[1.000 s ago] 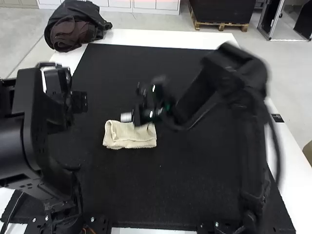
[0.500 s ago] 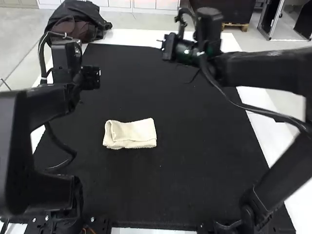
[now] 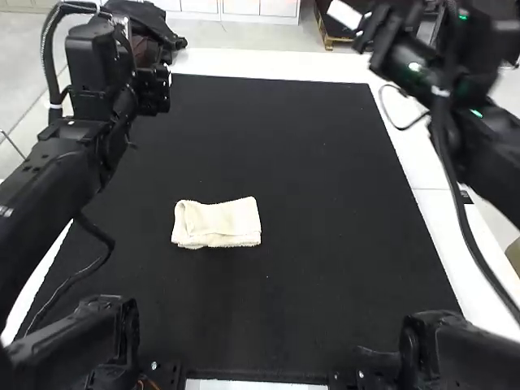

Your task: Fold the towel.

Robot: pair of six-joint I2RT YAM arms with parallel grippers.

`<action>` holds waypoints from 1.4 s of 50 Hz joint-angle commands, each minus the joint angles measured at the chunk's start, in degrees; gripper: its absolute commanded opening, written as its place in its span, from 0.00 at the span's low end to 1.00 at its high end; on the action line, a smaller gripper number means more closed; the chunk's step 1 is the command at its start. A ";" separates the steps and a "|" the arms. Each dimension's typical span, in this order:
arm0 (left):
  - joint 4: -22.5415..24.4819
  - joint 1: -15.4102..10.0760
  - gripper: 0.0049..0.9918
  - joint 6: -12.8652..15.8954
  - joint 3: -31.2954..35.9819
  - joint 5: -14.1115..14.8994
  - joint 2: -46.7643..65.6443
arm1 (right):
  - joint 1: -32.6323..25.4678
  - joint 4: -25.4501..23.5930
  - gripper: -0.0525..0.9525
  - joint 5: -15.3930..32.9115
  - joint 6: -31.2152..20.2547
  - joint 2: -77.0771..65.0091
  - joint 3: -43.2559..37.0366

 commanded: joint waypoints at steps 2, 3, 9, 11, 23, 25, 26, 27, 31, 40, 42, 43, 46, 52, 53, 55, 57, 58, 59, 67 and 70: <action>-0.83 -1.43 0.97 -0.93 2.56 -0.54 -4.78 | -4.54 1.01 0.96 -4.33 7.18 -10.59 -2.85; -1.01 -1.52 0.97 -1.19 2.56 -0.54 -5.48 | -5.33 1.10 0.96 -4.33 7.44 -12.53 -3.38; -2.06 -1.70 0.97 -2.33 2.30 -0.45 -9.35 | -8.50 0.57 0.96 -4.51 9.20 -22.46 -5.66; -2.24 -1.70 0.97 -2.51 2.21 -0.37 -10.93 | -9.29 0.04 0.96 -4.51 9.55 -26.06 -6.19; -1.80 -1.70 0.97 -2.42 -2.89 -0.19 -26.14 | -11.14 -4.88 0.96 -1.43 10.96 -43.90 -8.12; -1.80 -1.61 0.97 -2.33 -4.56 -0.54 -29.39 | -11.58 -6.73 0.96 -0.29 8.94 -46.01 -7.95; -1.80 -1.52 0.97 -2.25 -5.26 -0.63 -31.06 | -11.84 -7.87 0.96 0.76 7.79 -46.80 -7.77; -1.62 -1.35 0.97 -2.25 -5.96 -1.07 -32.55 | -12.01 -8.66 0.96 1.29 7.00 -47.42 -7.60; -0.74 -1.26 0.97 -1.46 -9.13 -3.18 -40.11 | -12.28 -15.08 0.96 7.09 -0.38 -47.33 -5.22; 2.69 -1.17 0.97 -0.05 -12.82 -4.76 -45.39 | -12.19 -16.04 0.96 25.29 -13.39 -47.33 -6.02; 2.60 -1.17 0.97 1.18 -13.17 -5.11 -45.47 | -12.19 -15.87 0.96 28.01 -17.61 -47.33 -7.25; 2.69 -1.17 0.97 2.24 -13.61 -5.11 -45.39 | -12.19 -15.87 0.96 30.65 -20.16 -47.33 -8.04; 6.11 -1.17 0.97 3.20 -15.63 -4.85 -45.47 | -12.19 -15.52 0.96 38.56 -23.23 -47.33 -11.29; 18.07 -1.43 0.97 5.22 -23.37 -0.89 -45.47 | -12.19 -12.00 0.96 42.95 -26.57 -47.33 -18.85; 19.65 -1.43 0.97 7.25 -24.77 -0.37 -45.47 | -12.19 -11.91 0.96 43.92 -26.57 -47.33 -19.90; 23.43 -1.43 0.97 12.08 -27.50 0.25 -45.39 | -12.28 -11.12 0.96 46.56 -26.57 -47.33 -22.19; 27.38 -1.43 0.97 13.40 -30.40 0.60 -45.39 | -12.45 -8.75 0.96 46.91 -27.27 -47.33 -25.18; 29.40 -1.43 0.97 13.31 -31.45 0.69 -45.39 | -12.37 -7.60 0.96 46.91 -28.33 -47.33 -26.41; 31.07 -1.43 0.97 13.31 -32.68 0.69 -45.39 | -12.45 -6.37 0.96 46.91 -29.82 -47.33 -28.08; 33.10 -1.43 0.97 12.61 -37.52 2.36 -45.39 | -12.45 3.03 0.96 41.02 -30.61 -47.33 -37.83; 29.49 -1.52 0.97 11.90 -37.34 3.33 -45.39 | -12.54 5.23 0.96 39.52 -30.61 -47.33 -40.29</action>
